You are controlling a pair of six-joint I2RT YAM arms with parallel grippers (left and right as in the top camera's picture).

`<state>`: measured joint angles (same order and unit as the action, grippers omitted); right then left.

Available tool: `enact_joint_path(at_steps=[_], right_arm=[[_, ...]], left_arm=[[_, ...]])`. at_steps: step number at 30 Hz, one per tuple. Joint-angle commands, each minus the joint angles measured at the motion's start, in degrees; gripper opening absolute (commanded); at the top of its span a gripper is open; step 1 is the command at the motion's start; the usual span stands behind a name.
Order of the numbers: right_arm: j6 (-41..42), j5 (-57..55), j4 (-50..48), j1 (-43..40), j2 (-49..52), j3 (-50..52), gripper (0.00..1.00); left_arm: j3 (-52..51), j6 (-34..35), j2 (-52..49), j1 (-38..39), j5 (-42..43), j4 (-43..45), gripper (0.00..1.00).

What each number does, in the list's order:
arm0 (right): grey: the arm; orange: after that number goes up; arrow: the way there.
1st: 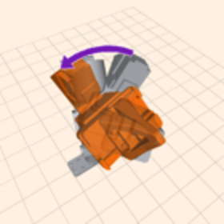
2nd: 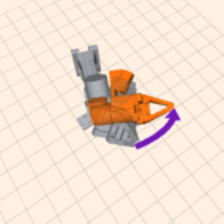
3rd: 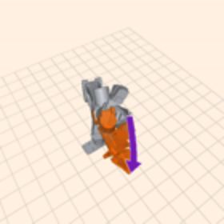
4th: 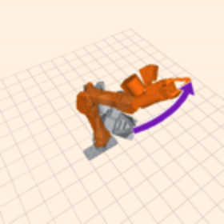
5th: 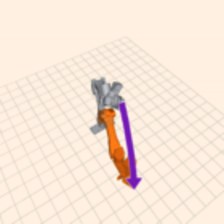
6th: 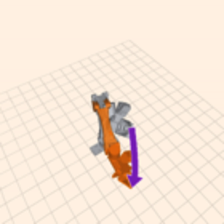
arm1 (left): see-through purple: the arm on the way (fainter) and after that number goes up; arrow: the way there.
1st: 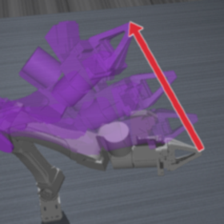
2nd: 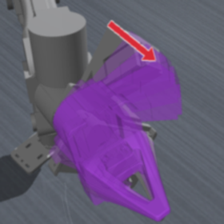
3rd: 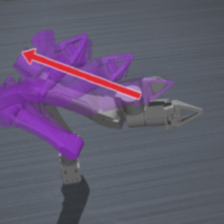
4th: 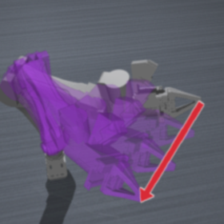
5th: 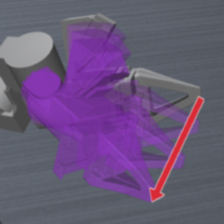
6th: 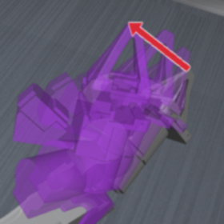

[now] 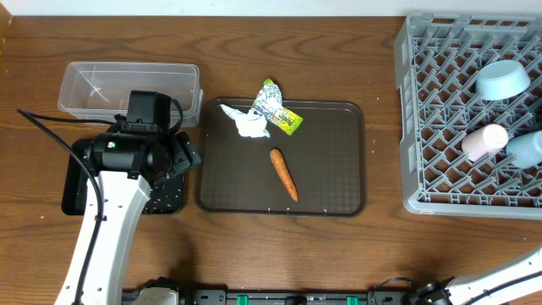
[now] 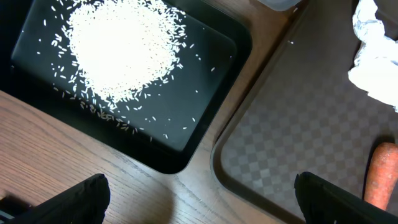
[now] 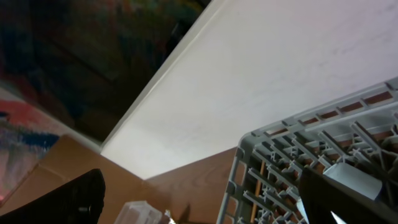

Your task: Sort waste into correct bins and load items into the dishwasher rack

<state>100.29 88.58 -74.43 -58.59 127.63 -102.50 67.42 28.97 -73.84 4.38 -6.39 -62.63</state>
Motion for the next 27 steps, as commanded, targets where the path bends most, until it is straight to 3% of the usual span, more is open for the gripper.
enact_joint_path(at_steps=[1, 5, 8, 12, 21, 23, 27], right_arm=[[-9.46, 0.70, 5.33, 0.72, -2.47, -1.86, 0.99], [-22.16, 0.17, 19.56, 1.90, -2.36, -1.84, 0.99], [-23.02, -1.77, 24.94, 3.30, -2.36, -1.84, 0.99], [-30.64, -1.49, 23.91, 4.76, -2.36, -1.84, 0.99], [-33.03, -0.92, 24.50, 4.31, -2.36, -1.86, 0.99], [-36.70, -1.55, 24.68, 4.37, -2.36, -1.84, 0.99], [-38.69, -7.91, 33.83, 4.66, -2.23, -1.81, 0.99]], left_arm=[[-0.02, 0.92, -0.15, -0.24, -0.50, -0.11, 0.98], [-0.02, 0.92, -0.15, -0.24, -0.50, -0.11, 0.98], [-0.02, 0.92, -0.17, -0.24, -0.50, -0.13, 0.98], [-0.02, 0.92, -0.15, -0.24, -0.50, -0.11, 0.98], [-0.02, 0.90, -0.15, -0.24, -0.50, -0.11, 0.98], [-0.02, 0.92, -0.15, -0.24, -0.50, -0.11, 0.98], [-0.02, 0.90, -0.17, -0.24, -0.50, -0.11, 0.98]])
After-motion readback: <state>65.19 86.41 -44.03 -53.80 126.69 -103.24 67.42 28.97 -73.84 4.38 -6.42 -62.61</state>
